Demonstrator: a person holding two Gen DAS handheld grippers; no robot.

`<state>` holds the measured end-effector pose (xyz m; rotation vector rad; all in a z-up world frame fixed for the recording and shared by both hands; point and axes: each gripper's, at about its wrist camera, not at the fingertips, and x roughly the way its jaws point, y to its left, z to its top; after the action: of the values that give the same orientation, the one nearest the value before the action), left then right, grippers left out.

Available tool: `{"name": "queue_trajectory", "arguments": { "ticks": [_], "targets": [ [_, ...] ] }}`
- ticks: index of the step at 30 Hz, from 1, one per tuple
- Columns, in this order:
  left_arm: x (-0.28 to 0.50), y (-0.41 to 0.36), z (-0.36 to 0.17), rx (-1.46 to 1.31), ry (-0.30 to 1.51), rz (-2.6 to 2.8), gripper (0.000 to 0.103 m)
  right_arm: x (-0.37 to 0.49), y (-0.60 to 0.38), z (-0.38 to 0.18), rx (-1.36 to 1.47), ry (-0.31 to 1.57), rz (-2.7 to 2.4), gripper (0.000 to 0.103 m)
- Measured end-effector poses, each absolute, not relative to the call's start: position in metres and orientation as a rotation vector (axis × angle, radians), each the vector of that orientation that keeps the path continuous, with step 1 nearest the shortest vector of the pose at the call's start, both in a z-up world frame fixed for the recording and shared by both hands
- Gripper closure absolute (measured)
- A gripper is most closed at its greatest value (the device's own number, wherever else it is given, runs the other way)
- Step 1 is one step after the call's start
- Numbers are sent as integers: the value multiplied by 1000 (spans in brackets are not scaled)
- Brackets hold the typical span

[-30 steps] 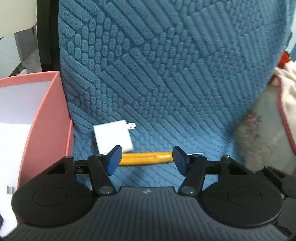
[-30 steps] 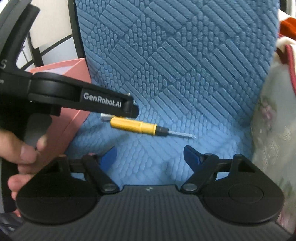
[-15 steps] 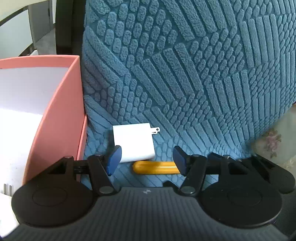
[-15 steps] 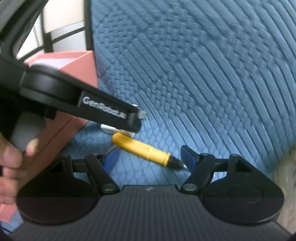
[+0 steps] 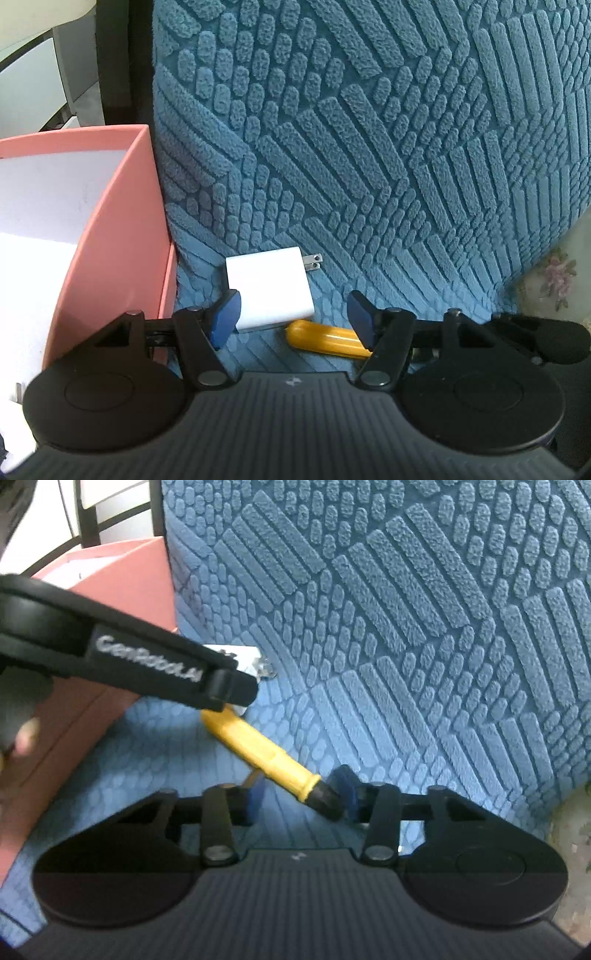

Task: Organize rigid objects
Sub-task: 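Grasp the white charger with the left gripper while the right gripper grasps the yellow screwdriver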

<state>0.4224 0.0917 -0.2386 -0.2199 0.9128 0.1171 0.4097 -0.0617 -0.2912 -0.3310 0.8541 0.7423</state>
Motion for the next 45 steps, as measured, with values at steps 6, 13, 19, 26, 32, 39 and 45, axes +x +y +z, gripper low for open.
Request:
{"name": "queue_trajectory", "arguments": {
  "ticks": [6, 13, 19, 26, 32, 39, 45],
  "targets": [
    [424, 84, -246, -218, 911, 109, 28, 393, -88, -280, -330, 904, 685, 73],
    [419, 77, -254, -225, 925, 143, 24, 381, -114, -260, -215, 933, 519, 74],
    [410, 72, -246, -218, 924, 125, 25, 372, -129, -256, -143, 960, 480, 91],
    [397, 65, -248, -211, 937, 112, 25, 366, -132, -259, -145, 868, 544, 87],
    [399, 68, -256, -228, 950, 120, 27, 380, -104, -271, -251, 799, 596, 62],
    [421, 88, -272, -243, 1003, 100, 43, 392, -93, -289, -358, 841, 610, 63],
    [418, 88, -274, -232, 989, 80, 44, 392, -97, -286, -317, 868, 630, 75]
  ]
}}
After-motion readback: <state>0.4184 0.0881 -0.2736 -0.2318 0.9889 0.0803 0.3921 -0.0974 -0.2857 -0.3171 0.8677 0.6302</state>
